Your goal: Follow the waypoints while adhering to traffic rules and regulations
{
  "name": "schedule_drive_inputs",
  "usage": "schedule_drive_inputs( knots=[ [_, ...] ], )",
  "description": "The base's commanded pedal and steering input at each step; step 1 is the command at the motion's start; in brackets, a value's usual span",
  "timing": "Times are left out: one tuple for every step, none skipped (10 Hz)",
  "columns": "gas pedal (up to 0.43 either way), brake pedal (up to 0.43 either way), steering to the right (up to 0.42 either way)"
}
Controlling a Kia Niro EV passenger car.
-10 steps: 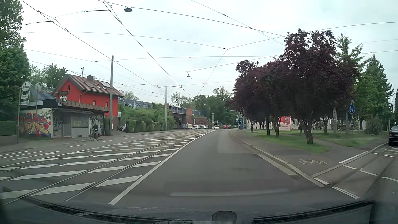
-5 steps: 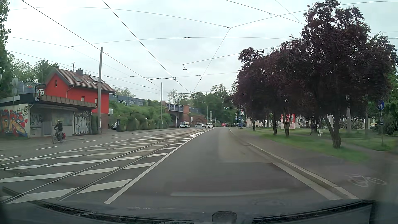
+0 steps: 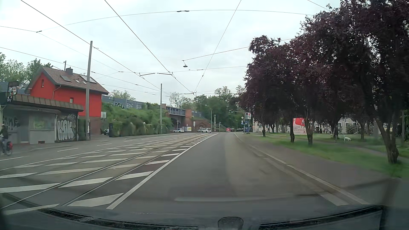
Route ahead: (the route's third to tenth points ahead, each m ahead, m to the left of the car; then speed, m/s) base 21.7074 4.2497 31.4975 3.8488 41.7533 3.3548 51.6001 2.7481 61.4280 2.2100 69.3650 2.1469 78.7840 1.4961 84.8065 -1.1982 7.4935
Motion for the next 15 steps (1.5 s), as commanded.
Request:
schedule_drive_inputs(
  knots=[
    [0.118, 0.0, 0.01],
    [0.118, 0.0, 0.01],
    [0.118, 0.0, 0.01],
    [0.11, 0.0, 0.01],
    [0.098, 0.0, 0.01],
    [0.098, 0.0, 0.01],
    [0.098, 0.0, 0.01],
    [0.098, 0.0, 0.01],
    [0.098, 0.0, 0.01],
    [0.098, 0.0, 0.01],
    [0.098, 0.0, 0.01],
    [0.098, 0.0, 0.01],
    [0.098, 0.0, 0.01],
    [0.098, 0.0, 0.01],
    [0.098, 0.0, 0.01]
  ],
)
